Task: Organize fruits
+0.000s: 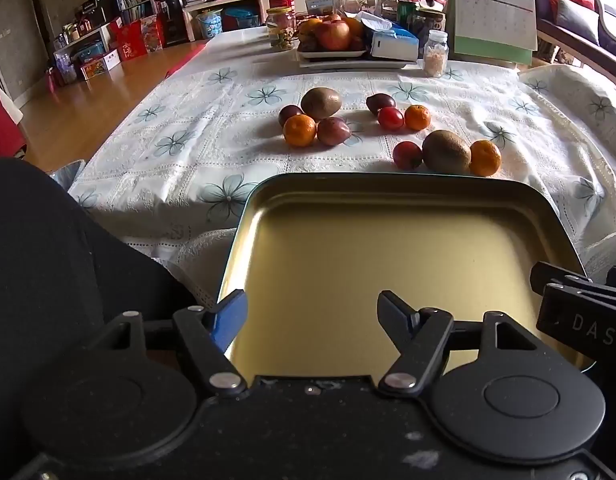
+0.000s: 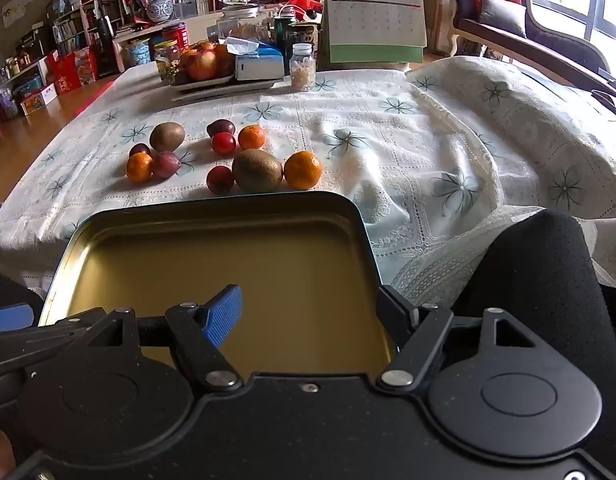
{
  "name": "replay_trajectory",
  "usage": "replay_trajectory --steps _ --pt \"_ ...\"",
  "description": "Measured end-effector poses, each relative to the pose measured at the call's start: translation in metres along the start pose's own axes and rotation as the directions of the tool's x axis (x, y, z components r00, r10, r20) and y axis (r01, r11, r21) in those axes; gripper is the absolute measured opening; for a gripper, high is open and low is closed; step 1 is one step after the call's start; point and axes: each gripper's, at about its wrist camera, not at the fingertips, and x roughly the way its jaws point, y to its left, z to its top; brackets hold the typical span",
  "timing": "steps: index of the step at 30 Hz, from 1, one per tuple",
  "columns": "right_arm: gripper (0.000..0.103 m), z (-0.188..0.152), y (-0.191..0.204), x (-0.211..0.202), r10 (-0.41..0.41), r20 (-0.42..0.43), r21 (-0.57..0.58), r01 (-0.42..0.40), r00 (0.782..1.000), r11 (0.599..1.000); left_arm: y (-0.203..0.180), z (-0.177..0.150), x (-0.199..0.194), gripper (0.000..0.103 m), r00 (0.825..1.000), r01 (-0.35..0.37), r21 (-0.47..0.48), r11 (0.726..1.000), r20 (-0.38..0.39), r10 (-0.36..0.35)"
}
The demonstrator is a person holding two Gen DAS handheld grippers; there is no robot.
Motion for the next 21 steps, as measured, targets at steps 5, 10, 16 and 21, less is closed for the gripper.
replay_trajectory --steps 5,10,16,21 --pt "0.075 -0.0004 0.0016 0.0001 -0.008 -0.001 -0.007 0.008 1.0 1.0 -0.0034 -0.0039 -0.0011 0.074 1.0 0.008 0.022 1.0 0.009 -0.008" --pt "0.075 -0.0005 -0.0008 -0.0001 -0.009 -0.007 -0.002 0.009 1.0 1.0 -0.0008 -0.0033 0.0014 0.074 1.0 0.01 0.021 1.0 0.007 -0.011" --pt "0.075 -0.0008 0.0 0.0006 -0.012 -0.009 -0.008 0.012 1.0 1.0 -0.0009 -0.0008 0.002 0.074 1.0 0.013 0.014 1.0 -0.008 -0.013" --pt "0.075 -0.0012 0.0041 -0.0001 -0.012 -0.01 -0.02 0.012 1.0 1.0 -0.0023 -0.0009 0.002 0.074 1.0 0.017 0.022 1.0 -0.009 -0.017"
